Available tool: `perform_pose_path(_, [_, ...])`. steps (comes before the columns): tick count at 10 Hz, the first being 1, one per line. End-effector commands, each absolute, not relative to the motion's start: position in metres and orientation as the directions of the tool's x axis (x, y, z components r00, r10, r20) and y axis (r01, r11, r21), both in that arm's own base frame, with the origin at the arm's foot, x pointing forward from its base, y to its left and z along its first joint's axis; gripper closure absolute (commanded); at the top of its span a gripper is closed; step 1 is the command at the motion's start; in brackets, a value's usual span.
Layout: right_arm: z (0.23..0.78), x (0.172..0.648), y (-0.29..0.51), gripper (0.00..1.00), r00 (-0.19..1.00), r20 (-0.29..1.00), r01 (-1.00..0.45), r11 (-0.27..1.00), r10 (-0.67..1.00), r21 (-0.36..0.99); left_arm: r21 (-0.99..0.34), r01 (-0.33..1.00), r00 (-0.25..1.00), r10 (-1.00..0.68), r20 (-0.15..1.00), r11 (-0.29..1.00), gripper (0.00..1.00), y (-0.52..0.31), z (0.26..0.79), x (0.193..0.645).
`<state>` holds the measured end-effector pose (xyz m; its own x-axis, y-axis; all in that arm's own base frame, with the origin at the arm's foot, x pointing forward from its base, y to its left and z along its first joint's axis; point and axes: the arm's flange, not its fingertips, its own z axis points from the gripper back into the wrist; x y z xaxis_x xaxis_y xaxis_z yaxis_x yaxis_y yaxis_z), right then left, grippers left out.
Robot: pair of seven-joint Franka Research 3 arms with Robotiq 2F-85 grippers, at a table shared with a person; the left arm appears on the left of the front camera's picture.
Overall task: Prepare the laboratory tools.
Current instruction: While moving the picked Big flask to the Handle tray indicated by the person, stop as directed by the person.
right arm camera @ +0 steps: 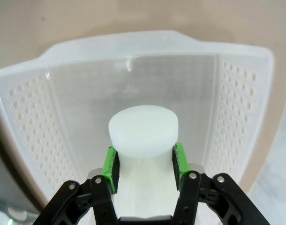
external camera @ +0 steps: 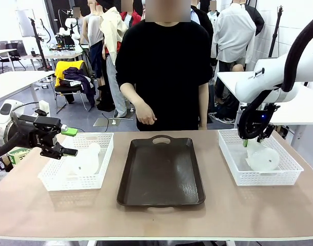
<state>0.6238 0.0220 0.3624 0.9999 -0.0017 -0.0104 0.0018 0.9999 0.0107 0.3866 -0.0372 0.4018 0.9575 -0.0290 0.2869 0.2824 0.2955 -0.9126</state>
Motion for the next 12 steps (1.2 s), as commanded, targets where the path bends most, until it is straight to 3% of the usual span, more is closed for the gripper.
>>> perform_pose_path(1, [0.404, 0.599, 0.024, 1.0, 1.0, -0.02, -0.001, 0.999, 0.002, 0.033, -0.912, 0.306, 0.949, -0.017, 0.314, 0.273, 0.0, -0.038, 0.4, 0.386])
perform_pose_path(3, [0.438, 0.58, 0.026, 1.0, 0.999, -0.039, -0.029, 0.998, 0.031, 0.048, -0.912, 0.306, 0.949, -0.017, 0.314, 0.273, 0.0, -0.038, 0.4, 0.386])
perform_pose_path(12, [0.485, 0.53, 0.028, 1.0, 0.997, 0.03, -0.078, 0.996, 0.077, 0.031, -0.912, 0.306, 0.949, -0.017, 0.314, 0.273, 0.0, -0.038, 0.4, 0.386])
